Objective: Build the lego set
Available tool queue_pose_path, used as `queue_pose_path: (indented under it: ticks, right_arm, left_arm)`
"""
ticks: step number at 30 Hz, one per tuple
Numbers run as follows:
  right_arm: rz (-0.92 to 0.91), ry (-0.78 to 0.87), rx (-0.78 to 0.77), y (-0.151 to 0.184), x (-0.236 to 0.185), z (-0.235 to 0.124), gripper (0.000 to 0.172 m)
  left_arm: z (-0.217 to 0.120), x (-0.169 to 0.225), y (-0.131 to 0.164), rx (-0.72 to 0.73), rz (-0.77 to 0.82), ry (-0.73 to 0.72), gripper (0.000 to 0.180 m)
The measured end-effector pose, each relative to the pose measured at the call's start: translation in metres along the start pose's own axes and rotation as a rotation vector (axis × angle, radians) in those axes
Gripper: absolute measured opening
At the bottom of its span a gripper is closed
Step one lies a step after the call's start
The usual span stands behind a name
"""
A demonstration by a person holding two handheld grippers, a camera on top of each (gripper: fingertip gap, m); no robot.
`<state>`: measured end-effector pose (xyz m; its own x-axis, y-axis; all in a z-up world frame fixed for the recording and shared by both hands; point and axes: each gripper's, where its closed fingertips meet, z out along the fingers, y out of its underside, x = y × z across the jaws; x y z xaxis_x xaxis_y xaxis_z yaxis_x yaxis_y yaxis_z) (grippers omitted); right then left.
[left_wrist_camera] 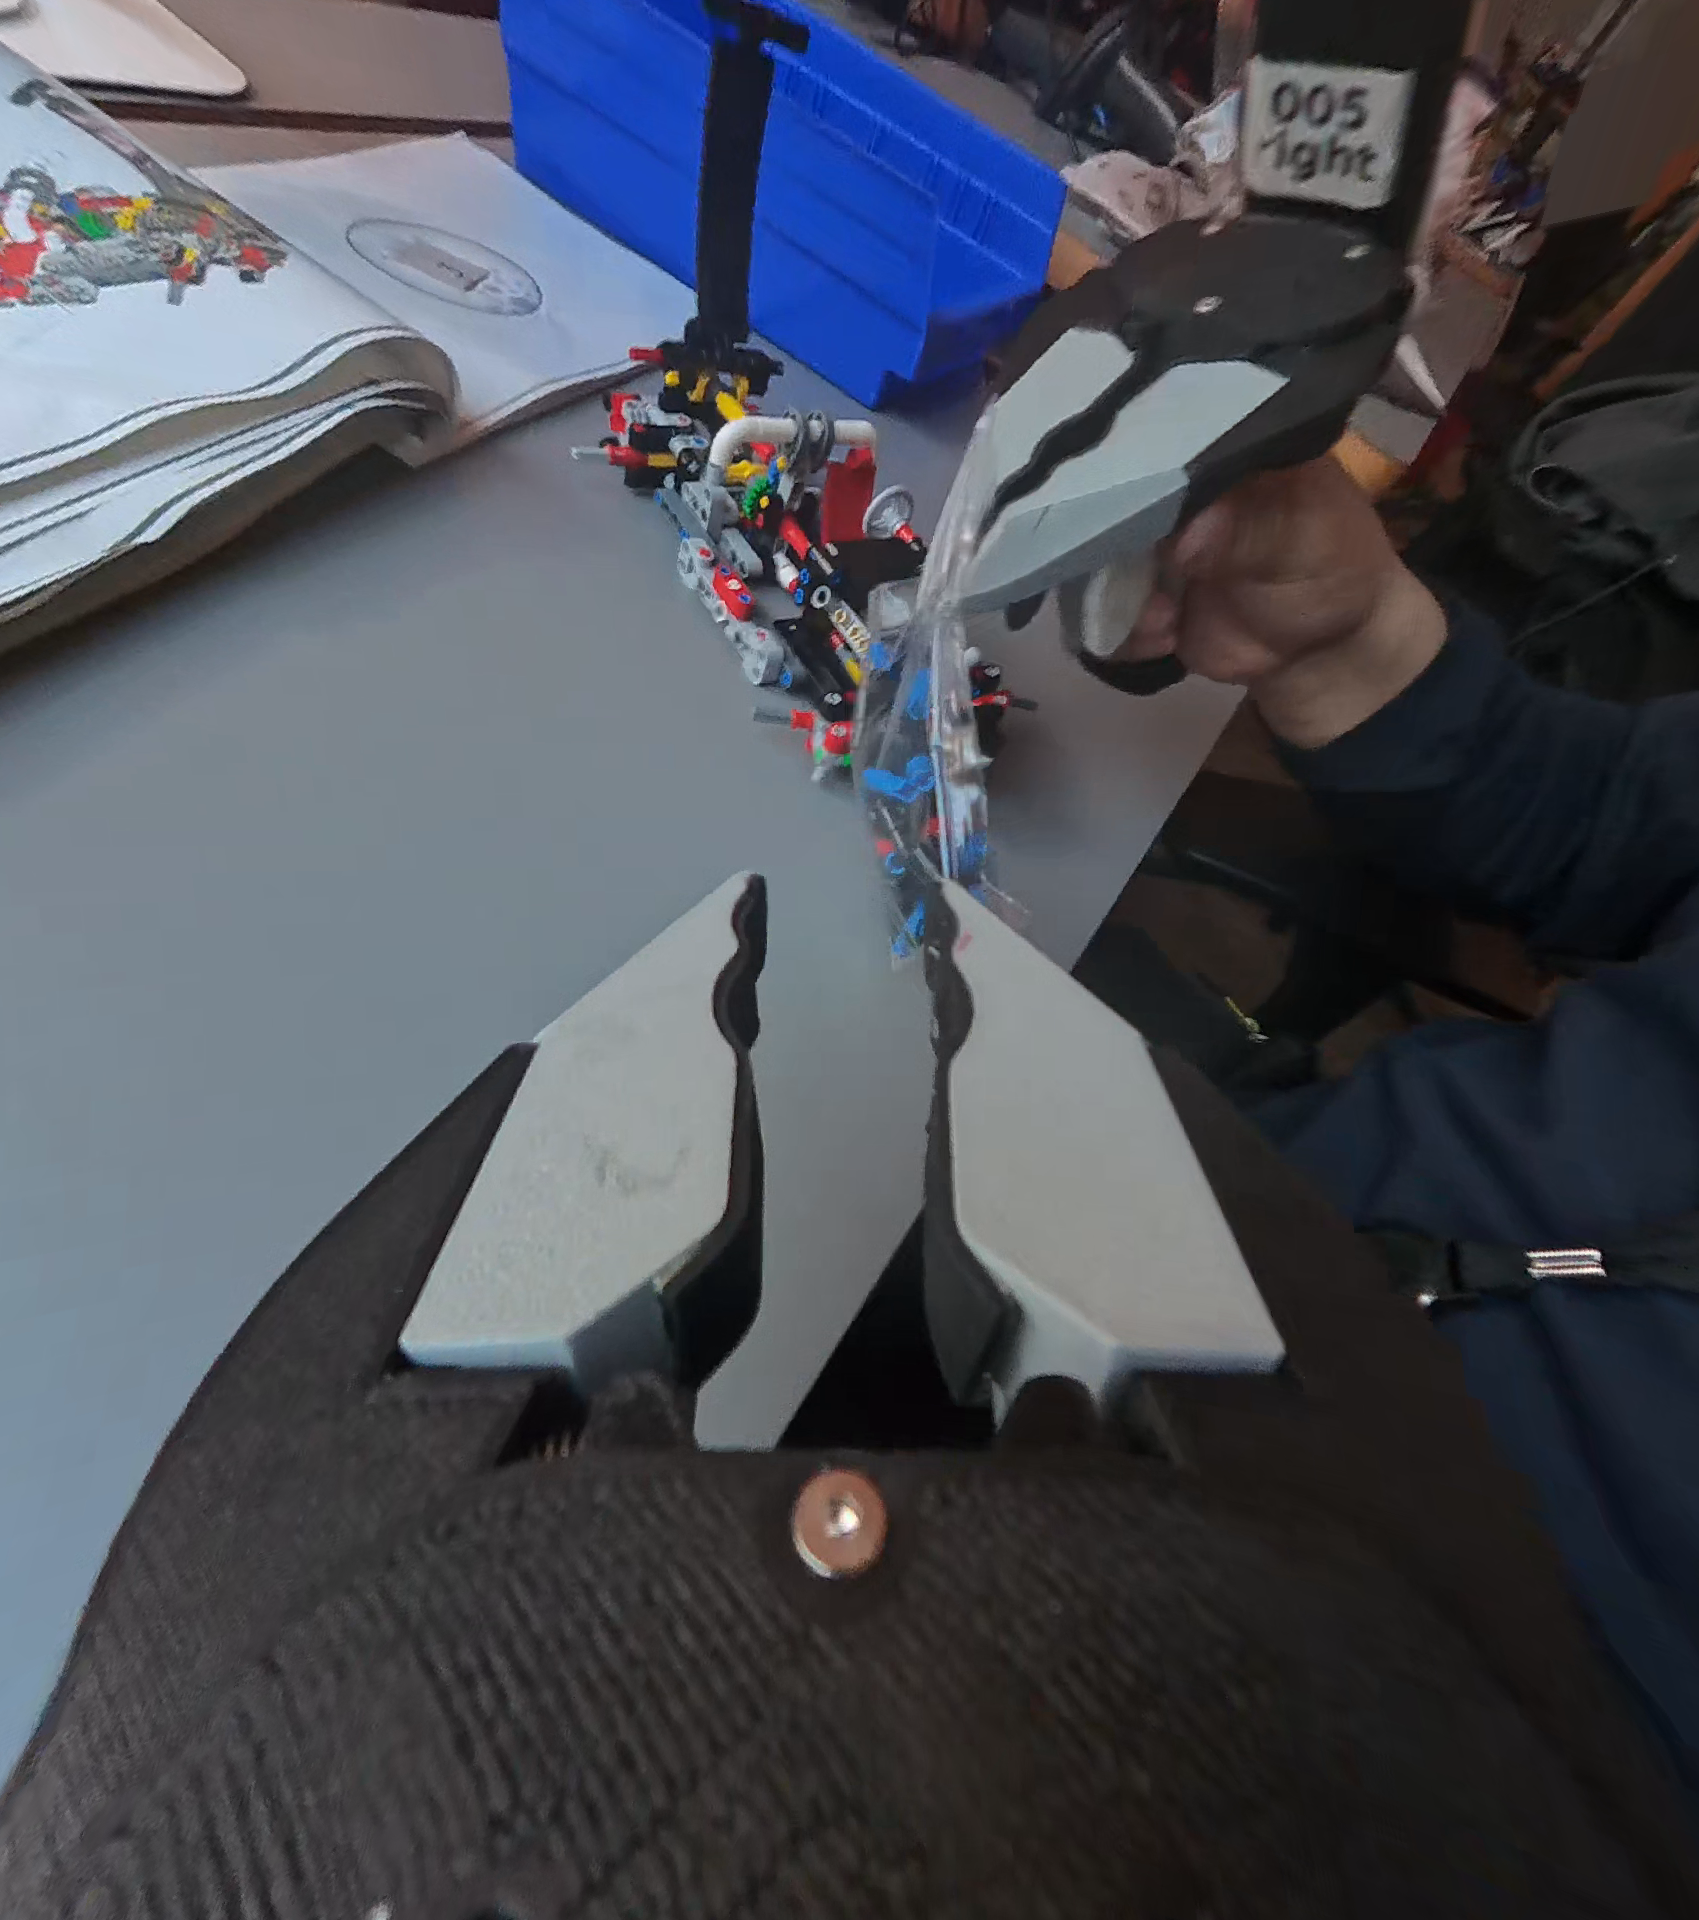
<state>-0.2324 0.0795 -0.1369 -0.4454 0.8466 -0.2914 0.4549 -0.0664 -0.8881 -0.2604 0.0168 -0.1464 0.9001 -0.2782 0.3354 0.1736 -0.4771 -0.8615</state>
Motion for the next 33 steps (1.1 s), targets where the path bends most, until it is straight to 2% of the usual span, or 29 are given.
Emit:
queue_pose_path:
  ticks: [3,6,8,10,12,13,16,17,19,21,22,25,27,28,29,31,32,33]
  right_arm:
    - [0.057,-0.054,0.028,-0.006,-0.004,0.000,0.000]
    - [0.049,-0.108,0.021,-0.009,-0.011,0.001,0.000]
    - [0.045,-0.122,0.035,-0.017,-0.012,0.001,0.000]
    - [0.033,-0.101,0.057,-0.028,-0.008,0.000,0.000]
    - [0.008,-0.095,0.065,-0.038,-0.008,0.002,0.000]
    - [-0.008,-0.089,0.065,-0.041,-0.008,0.004,0.000]
    - [-0.022,-0.056,0.057,-0.045,-0.003,0.013,0.000]
    - [-0.016,-0.045,0.063,-0.046,-0.001,0.015,0.000]
    - [-0.003,0.044,0.066,-0.044,0.015,0.016,0.000]
    - [-0.033,0.190,0.082,-0.047,0.033,0.009,0.024]
    - [-0.068,0.213,0.104,-0.051,0.032,0.005,0.032]
    - [-0.183,0.174,0.122,-0.057,0.007,0.001,0.029]
    - [-0.254,0.178,0.090,-0.053,-0.005,0.007,0.044]
    - [-0.293,0.211,0.071,-0.052,-0.006,0.010,0.053]
    - [-0.329,0.283,0.060,-0.053,-0.002,0.010,0.055]
    - [-0.402,0.465,0.092,-0.064,0.010,-0.003,0.055]
    - [-0.432,0.491,0.118,-0.070,0.008,-0.008,0.053]
    - [-0.450,0.441,0.127,-0.072,-0.002,-0.008,0.051]
  left_arm:
    - [-0.002,0.010,-0.005,0.037,0.020,0.059,0.027]
    - [-0.009,0.003,-0.013,0.086,0.128,0.054,0.022]
    - [-0.014,0.002,-0.015,0.076,0.136,0.106,0.024]
    - [-0.015,0.013,-0.021,0.049,0.088,0.215,0.041]
    - [-0.012,0.022,-0.034,0.089,0.069,0.271,0.057]
    - [-0.010,0.024,-0.040,0.113,0.074,0.280,0.052]
    - [0.004,0.017,-0.043,0.104,0.093,0.225,0.004]
    - [0.008,0.009,-0.040,0.079,0.100,0.171,0.000]
    - [0.012,-0.001,-0.041,0.086,0.057,0.106,0.000]
    - [0.012,-0.003,-0.047,0.128,-0.069,0.134,0.000]
    - [0.011,-0.004,-0.049,0.151,-0.114,0.149,0.000]
    - [0.008,-0.005,-0.049,0.173,-0.167,0.175,0.000]
    - [0.007,0.001,-0.050,0.177,-0.175,0.204,0.000]
    - [0.006,0.005,-0.053,0.185,-0.181,0.226,0.000]
    - [0.005,0.006,-0.055,0.190,-0.193,0.231,0.000]
    - [0.001,-0.006,-0.058,0.216,-0.227,0.159,0.000]
    - [-0.005,-0.020,-0.063,0.271,-0.251,0.082,0.000]
    - [-0.012,-0.031,-0.066,0.316,-0.258,0.028,0.000]
